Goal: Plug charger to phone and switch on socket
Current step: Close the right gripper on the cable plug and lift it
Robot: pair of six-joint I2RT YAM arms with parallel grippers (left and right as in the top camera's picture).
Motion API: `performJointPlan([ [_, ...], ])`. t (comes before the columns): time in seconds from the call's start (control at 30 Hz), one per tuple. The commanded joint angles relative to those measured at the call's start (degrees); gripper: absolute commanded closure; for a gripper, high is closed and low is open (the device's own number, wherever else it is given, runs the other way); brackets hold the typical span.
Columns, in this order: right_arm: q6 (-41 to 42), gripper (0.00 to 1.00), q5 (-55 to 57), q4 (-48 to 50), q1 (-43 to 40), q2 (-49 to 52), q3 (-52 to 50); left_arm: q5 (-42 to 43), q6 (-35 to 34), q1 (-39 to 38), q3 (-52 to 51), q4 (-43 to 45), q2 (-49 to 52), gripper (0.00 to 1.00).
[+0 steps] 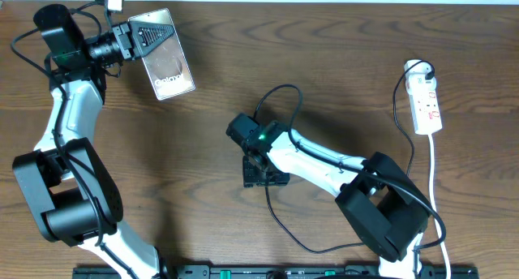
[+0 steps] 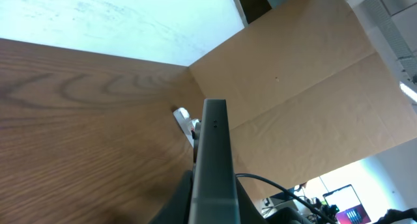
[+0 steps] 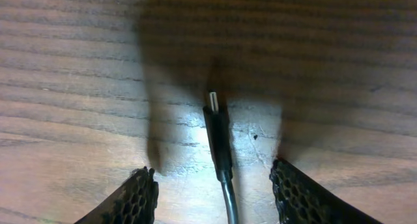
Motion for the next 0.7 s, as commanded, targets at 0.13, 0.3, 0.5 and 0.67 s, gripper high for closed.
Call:
performJointPlan([
  [0.13,0.3,0.59,1.0,-0.2,0.2,0.9,1.1,1.6,0.8,0.1,-0.1,0.5,-1.1,0.93],
  [0.3,0.3,0.73,1.0,-0.2,0.2,0.9,1.1,1.6,0.8,0.1,-0.1,0.5,-1.1,0.93],
  [0.5,0.3,0.78,1.0,-0.2,0.2,0.9,1.1,1.6,0.8,0.1,-0.1,0.4,-1.1,0.93],
  [0.67,0.3,0.84,1.0,-0.2,0.2,0.9,1.1,1.6,0.8,0.1,-0.1,0.5,-1.1,0.93],
])
